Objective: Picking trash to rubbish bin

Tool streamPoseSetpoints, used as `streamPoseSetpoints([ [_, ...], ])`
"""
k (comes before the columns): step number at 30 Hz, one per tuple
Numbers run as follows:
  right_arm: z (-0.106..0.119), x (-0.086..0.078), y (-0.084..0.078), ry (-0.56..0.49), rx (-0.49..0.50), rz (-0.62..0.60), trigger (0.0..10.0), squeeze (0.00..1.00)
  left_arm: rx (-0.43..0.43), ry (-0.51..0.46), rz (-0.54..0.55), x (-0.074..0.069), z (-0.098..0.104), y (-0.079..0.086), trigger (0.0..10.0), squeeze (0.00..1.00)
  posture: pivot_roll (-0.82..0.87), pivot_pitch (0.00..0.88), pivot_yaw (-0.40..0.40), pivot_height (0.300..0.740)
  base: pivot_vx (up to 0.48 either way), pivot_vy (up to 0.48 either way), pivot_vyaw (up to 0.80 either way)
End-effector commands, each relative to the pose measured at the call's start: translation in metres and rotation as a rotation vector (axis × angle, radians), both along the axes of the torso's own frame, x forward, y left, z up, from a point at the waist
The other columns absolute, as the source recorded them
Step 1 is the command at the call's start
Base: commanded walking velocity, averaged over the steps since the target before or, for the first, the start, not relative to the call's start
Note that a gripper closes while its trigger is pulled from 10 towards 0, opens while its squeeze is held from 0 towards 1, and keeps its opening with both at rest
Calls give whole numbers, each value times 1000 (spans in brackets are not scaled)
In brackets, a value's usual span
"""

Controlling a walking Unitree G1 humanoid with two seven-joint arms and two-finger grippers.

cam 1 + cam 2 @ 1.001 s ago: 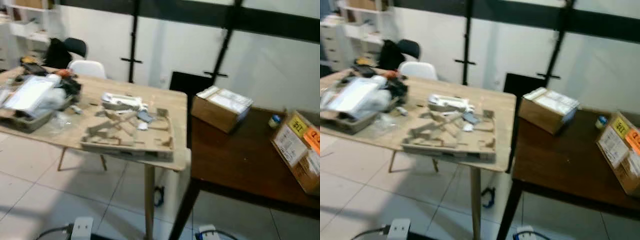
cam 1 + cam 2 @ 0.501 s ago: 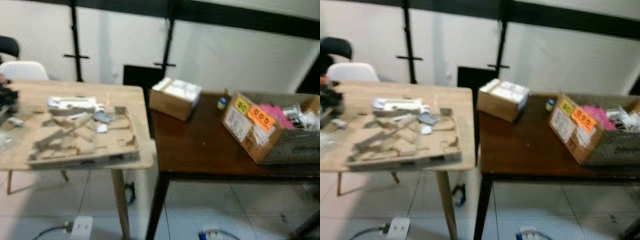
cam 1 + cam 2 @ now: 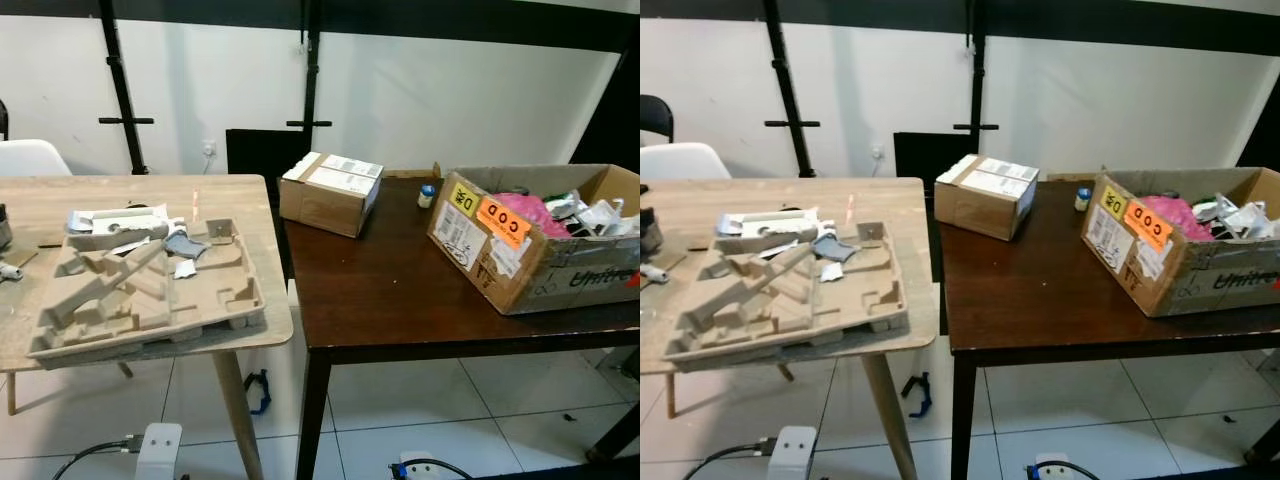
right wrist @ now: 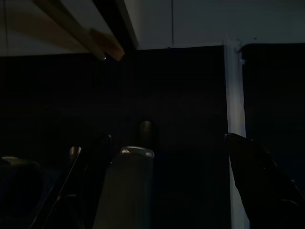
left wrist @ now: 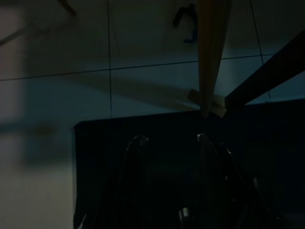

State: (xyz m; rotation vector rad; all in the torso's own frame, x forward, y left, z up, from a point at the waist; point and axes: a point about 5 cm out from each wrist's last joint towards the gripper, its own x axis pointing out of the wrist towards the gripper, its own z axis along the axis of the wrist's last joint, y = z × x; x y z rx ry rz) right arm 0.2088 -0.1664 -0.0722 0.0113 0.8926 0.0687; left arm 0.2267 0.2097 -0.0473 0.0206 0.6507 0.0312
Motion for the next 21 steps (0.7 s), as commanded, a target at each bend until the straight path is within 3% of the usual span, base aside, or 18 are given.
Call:
streamPoseSetpoints([
  [1, 0, 0, -5, 2, -11, 7, 10000, 0, -14, 22, 7, -8, -6, -6, 10000, 0, 110, 34, -77, 740, 0, 0, 0],
  [9, 5, 7, -14, 6, -56, 67, 10000, 0, -17, 46, 50, -24, -15, -6, 10000, 0, 125, 36, -114, 740, 185, 0, 0],
  [21, 4, 7, -3, 8, -41, 89, 10000, 0, -8, 30, 67, -21, -12, 0, 10000, 0, 139, 25, -104, 740, 315, 0, 0],
])
